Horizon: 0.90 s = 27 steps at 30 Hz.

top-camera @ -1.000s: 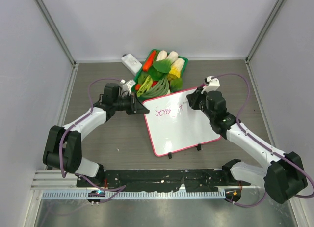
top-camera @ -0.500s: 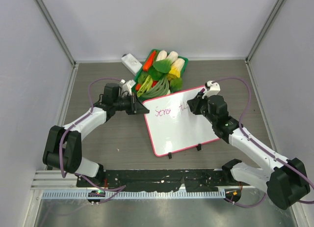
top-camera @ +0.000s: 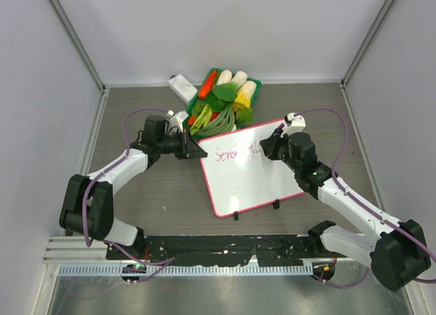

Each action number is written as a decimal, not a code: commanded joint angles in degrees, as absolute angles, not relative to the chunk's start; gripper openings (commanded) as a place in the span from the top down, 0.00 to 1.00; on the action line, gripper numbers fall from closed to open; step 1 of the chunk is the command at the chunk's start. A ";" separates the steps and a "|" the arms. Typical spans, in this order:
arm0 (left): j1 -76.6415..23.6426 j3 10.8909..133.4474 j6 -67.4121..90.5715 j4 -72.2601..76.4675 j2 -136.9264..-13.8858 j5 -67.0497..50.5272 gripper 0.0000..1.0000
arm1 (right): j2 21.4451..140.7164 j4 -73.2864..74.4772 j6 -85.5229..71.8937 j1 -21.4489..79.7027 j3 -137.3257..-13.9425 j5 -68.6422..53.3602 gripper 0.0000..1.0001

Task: Write a sentence on the whiteboard
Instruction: Write with the whiteboard marker on the whiteboard.

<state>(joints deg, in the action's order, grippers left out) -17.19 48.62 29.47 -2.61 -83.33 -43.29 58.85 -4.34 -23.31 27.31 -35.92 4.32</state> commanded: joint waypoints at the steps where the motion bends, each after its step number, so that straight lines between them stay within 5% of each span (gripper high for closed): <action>1: -17.75 49.04 21.97 -5.36 -84.29 -34.01 1.00 | 60.11 -6.15 -23.64 27.42 -39.11 6.94 0.99; 27: -18.02 49.39 21.80 -5.80 -84.20 -33.93 1.00 | 61.44 -3.78 -23.38 27.42 -40.26 10.20 0.99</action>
